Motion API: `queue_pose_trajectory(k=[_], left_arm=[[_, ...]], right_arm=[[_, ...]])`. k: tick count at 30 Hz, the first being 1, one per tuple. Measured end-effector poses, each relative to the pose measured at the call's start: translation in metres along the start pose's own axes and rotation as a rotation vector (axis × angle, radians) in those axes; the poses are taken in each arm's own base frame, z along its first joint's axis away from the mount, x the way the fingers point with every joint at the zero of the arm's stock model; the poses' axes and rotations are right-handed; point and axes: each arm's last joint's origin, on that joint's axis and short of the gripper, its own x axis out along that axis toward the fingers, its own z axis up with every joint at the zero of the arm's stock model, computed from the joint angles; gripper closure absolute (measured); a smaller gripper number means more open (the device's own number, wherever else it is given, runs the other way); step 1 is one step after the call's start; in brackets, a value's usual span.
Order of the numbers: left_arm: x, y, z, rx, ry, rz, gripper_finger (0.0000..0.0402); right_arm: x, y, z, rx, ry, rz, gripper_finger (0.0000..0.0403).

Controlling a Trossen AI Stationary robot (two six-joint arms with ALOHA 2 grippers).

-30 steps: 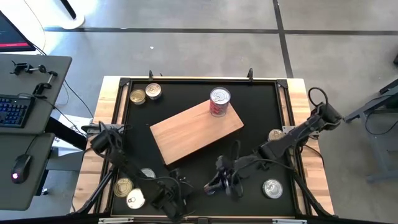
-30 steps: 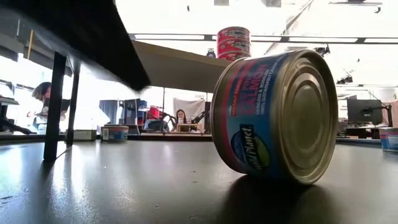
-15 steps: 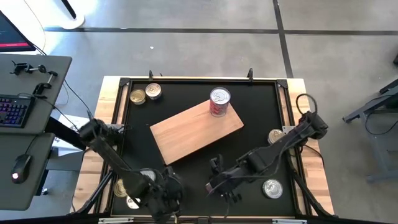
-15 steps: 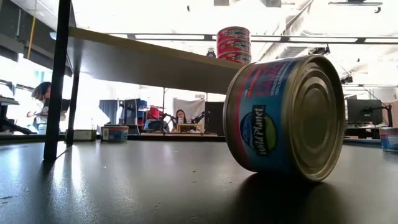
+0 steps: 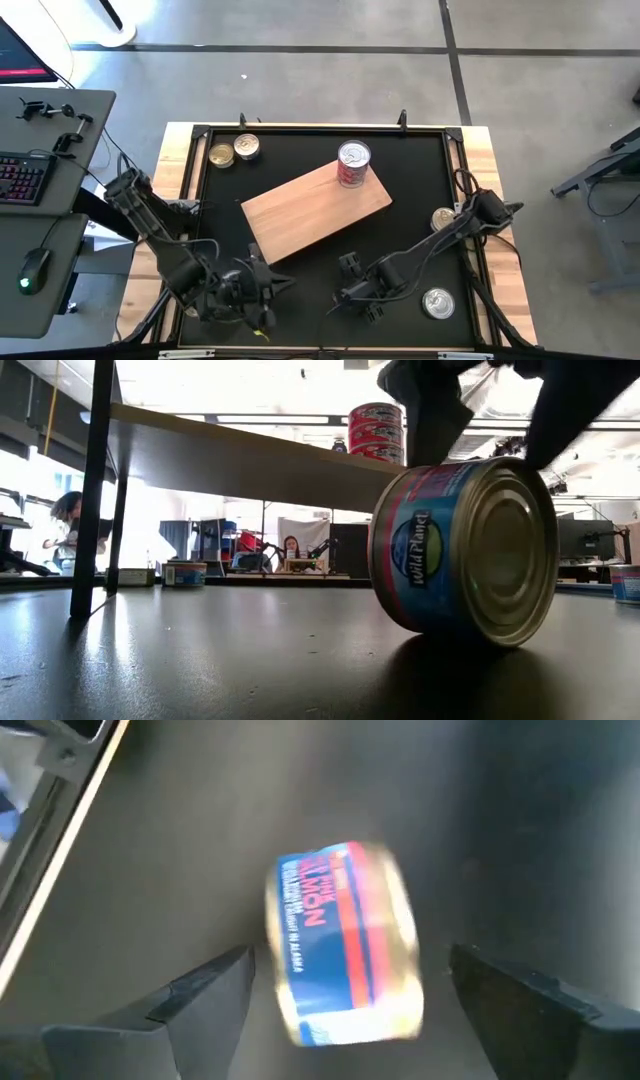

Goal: Stack canned seafood by type on shelf
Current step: Put the blue tuna can on the shelf

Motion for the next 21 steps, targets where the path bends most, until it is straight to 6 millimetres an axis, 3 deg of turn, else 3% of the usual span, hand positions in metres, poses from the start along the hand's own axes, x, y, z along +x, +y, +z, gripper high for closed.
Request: queue_pose_trajectory(k=[10,13,18,21], left_arm=[[-0.005,-0.003,0.001,0.038,-0.004,-0.032,0.0402],[-0.019,-0.007,0.012,0.035,-0.063,-0.095,0.0401],[-0.052,-0.005,0.037,0.114,-0.208,-0.134,0.0401],[-0.069,0.002,0.048,0.155,-0.269,-0.096,0.0401]], right_arm=[[0.026,0.002,-0.001,0.072,0.046,-0.024,0.0090],[0.025,0.001,-0.001,0.099,0.034,-0.074,0.0130],[0.017,0.002,0.008,0.144,-0.005,-0.097,0.0232],[0.001,0.008,0.020,0.134,-0.030,-0.066,0.0231]])
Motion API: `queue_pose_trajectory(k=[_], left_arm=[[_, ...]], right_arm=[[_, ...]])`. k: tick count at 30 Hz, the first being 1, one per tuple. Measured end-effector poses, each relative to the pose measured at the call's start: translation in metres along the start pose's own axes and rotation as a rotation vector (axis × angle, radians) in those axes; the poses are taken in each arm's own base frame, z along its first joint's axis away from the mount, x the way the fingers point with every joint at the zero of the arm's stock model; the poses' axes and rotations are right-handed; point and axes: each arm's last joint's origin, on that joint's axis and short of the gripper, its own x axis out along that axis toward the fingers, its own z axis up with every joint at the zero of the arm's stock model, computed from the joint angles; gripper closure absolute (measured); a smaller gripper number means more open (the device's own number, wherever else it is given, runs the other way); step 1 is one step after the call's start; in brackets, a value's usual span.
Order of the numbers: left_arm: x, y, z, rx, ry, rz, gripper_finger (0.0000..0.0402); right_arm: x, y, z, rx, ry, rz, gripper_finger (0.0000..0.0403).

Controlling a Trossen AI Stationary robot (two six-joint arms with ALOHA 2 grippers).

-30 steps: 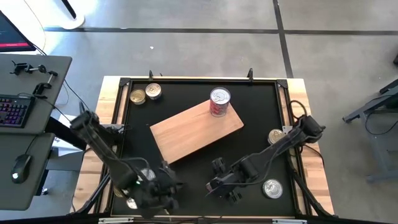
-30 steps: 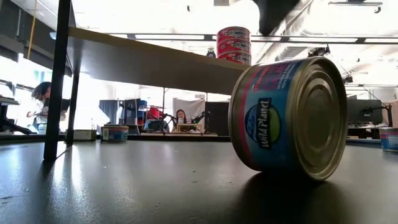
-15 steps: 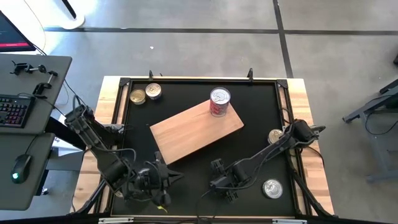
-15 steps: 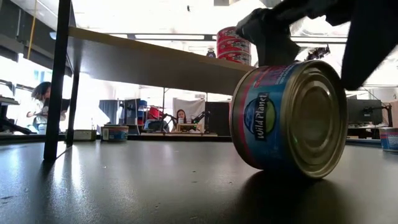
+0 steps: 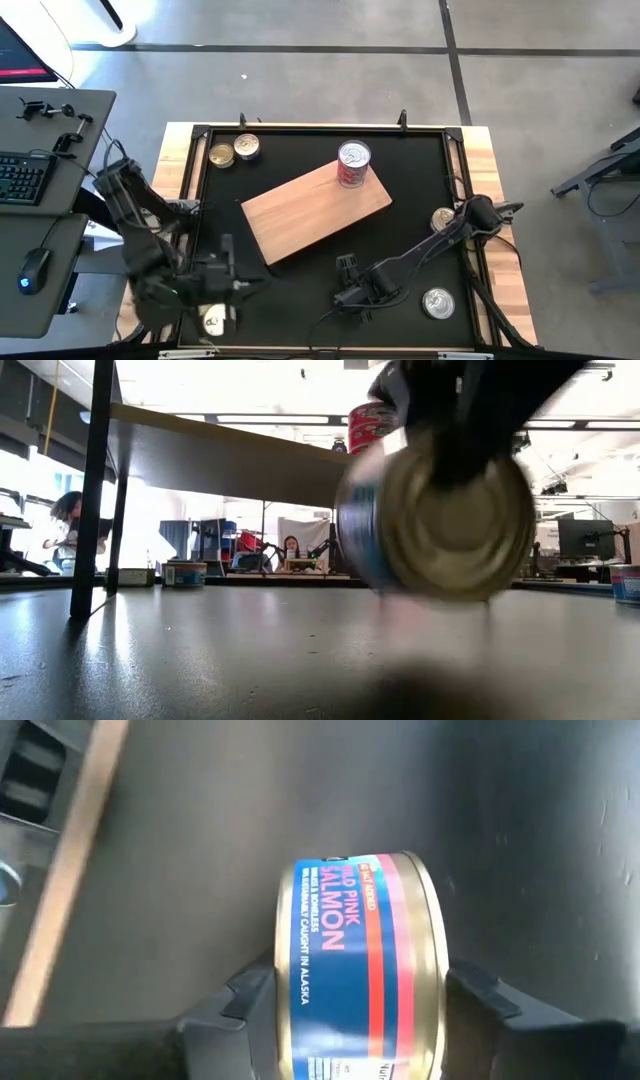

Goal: Stack canned seafood by type on shelf
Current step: Put the blue tuna can on the shelf

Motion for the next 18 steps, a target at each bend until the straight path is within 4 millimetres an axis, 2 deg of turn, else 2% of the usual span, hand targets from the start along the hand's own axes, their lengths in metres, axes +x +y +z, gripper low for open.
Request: queue_pose_trajectory(k=[2,6,10,13,18], left_arm=[[-0.009,0.006,0.007,0.011,-0.025,0.030,0.0401],[-0.019,0.011,0.013,0.032,-0.046,0.065,0.0401],[-0.022,0.011,0.013,0.064,-0.049,0.084,0.0401],[-0.022,0.012,0.010,0.077,-0.036,0.092,0.0401],[-0.021,0.015,0.006,0.069,-0.027,0.128,0.0401]], right_arm=[[-0.019,0.007,0.010,-0.014,-0.028,0.014,0.0231],[-0.074,0.020,0.028,-0.091,-0.098,-0.023,0.0231],[-0.120,0.020,0.032,-0.117,-0.157,-0.276,0.0231],[-0.131,0.003,0.030,-0.122,-0.143,-0.521,0.0231],[-0.120,-0.040,0.035,-0.163,-0.073,-0.801,0.0231]])
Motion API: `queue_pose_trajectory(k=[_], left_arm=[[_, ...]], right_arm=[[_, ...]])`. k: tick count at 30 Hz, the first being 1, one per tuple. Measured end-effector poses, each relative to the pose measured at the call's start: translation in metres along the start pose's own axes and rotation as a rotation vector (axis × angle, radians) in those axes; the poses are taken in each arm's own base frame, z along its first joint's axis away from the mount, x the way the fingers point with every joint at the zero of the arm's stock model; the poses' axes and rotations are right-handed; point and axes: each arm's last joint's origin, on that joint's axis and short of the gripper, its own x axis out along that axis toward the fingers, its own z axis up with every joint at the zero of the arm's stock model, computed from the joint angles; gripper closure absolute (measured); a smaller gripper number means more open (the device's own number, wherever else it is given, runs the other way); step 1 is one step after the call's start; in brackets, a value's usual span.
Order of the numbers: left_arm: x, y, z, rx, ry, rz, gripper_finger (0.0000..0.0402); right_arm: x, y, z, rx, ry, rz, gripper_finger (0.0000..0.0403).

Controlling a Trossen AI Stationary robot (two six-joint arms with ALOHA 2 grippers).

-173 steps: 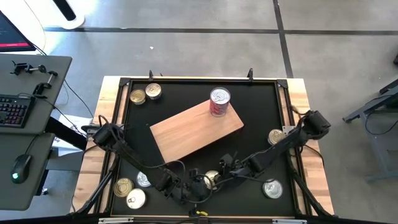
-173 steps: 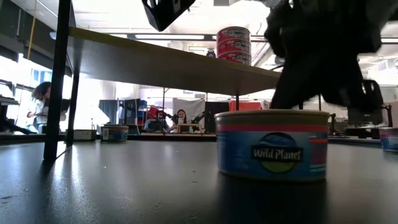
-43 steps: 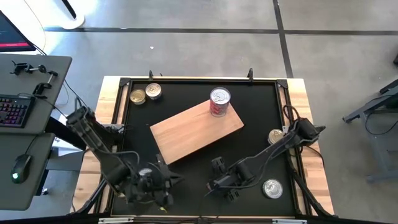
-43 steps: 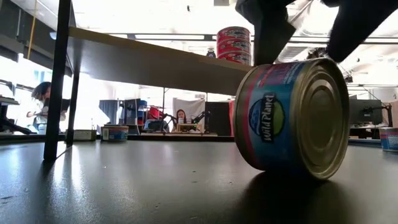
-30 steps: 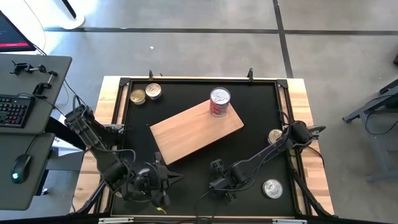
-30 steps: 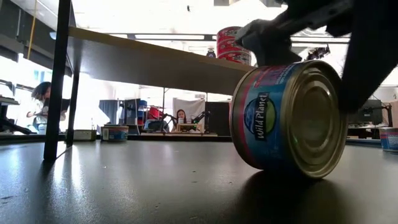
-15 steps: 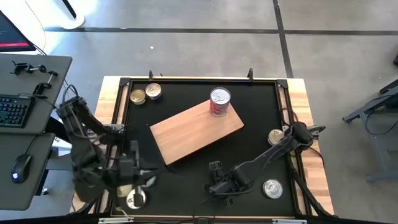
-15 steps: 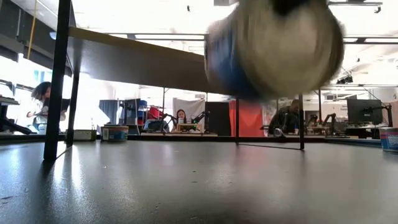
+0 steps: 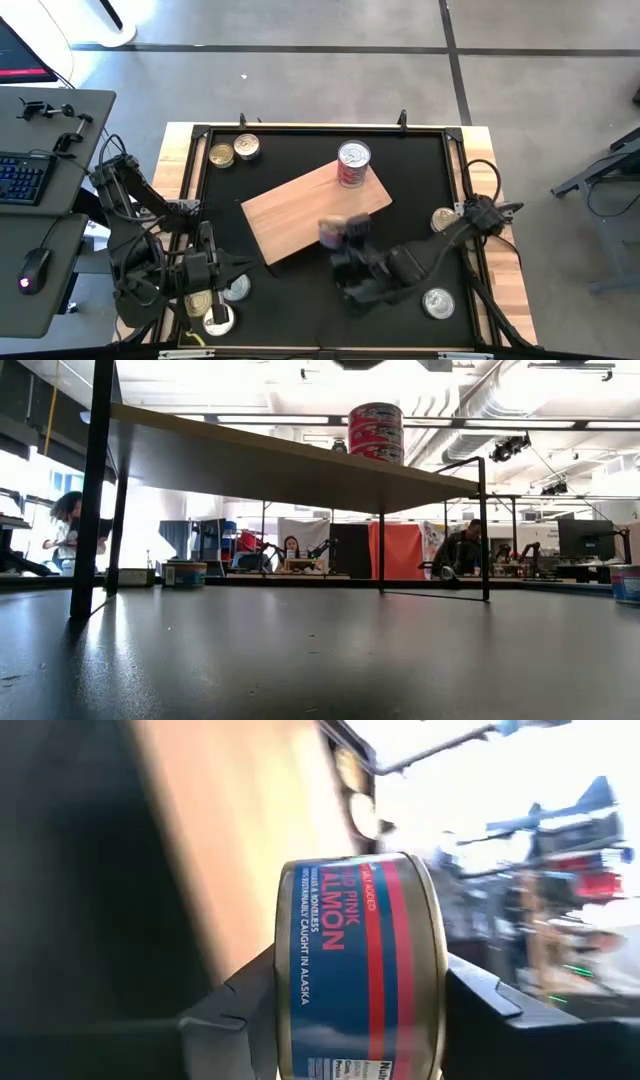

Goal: Stack canned seafood by type on shelf
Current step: Put the blue tuna can on the shelf

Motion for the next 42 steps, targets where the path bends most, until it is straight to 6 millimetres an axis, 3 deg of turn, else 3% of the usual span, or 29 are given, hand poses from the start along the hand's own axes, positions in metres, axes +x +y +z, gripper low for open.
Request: queue_pose_trajectory(k=[7,12,24,42], left_arm=[[-0.002,0.001,-0.004,-0.029,0.011,0.004,0.0402],[-0.003,0.000,-0.005,-0.020,0.014,-0.002,0.0401],[-0.004,0.000,-0.007,0.006,0.023,0.000,0.0401],[-0.004,0.001,-0.008,0.016,0.024,0.004,0.0401]], right_arm=[[0.071,-0.021,-0.009,-0.106,0.140,-0.101,0.0231],[0.103,-0.031,-0.013,-0.088,0.171,-0.087,0.0219],[0.136,-0.032,-0.015,-0.144,0.207,-0.025,0.0211],[0.143,-0.034,-0.016,-0.070,0.194,0.071,0.0202]])
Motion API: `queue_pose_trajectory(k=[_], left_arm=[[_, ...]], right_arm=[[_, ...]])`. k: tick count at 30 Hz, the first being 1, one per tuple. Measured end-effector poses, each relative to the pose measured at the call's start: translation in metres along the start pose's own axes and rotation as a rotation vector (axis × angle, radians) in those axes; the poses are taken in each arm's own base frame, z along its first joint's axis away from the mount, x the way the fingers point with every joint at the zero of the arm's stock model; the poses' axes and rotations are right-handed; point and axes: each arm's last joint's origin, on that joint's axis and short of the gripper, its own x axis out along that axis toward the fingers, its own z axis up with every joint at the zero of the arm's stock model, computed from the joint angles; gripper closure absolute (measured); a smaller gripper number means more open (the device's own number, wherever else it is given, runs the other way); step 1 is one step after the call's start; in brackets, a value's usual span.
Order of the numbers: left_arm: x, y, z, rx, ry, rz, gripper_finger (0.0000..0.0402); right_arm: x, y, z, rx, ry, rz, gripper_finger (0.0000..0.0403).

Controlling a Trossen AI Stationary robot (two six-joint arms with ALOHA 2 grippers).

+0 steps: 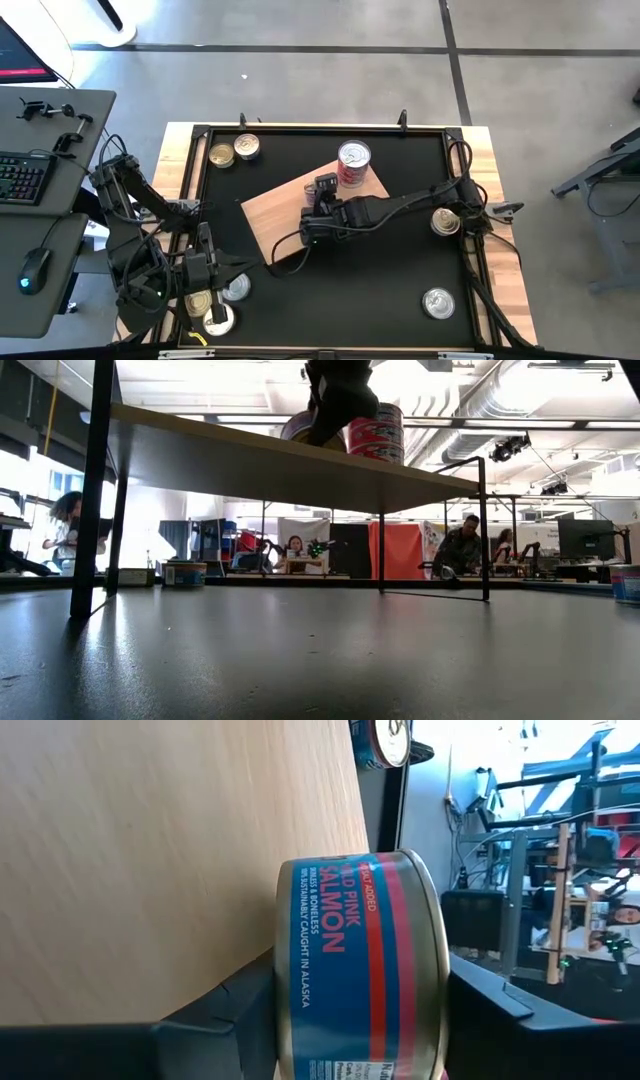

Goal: Stack canned seafood by type on shelf
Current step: Put the blue tuna can on the shelf

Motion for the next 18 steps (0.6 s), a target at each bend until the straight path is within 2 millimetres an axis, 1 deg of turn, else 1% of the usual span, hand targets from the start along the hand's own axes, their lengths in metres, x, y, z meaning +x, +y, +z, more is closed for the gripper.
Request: queue_pose_trajectory(k=[9,13,18], left_arm=[[0.000,0.000,0.000,0.002,0.001,0.000,0.0401],[0.000,0.000,0.000,0.004,0.001,0.000,0.0401],[0.000,0.001,-0.002,0.002,0.008,0.003,0.0401]], right_arm=[[0.008,-0.009,0.001,0.010,-0.023,0.026,0.0202],[0.009,-0.010,0.001,0.070,-0.017,0.028,0.0202],[0.012,-0.011,-0.002,0.078,-0.012,0.093,0.0201]])
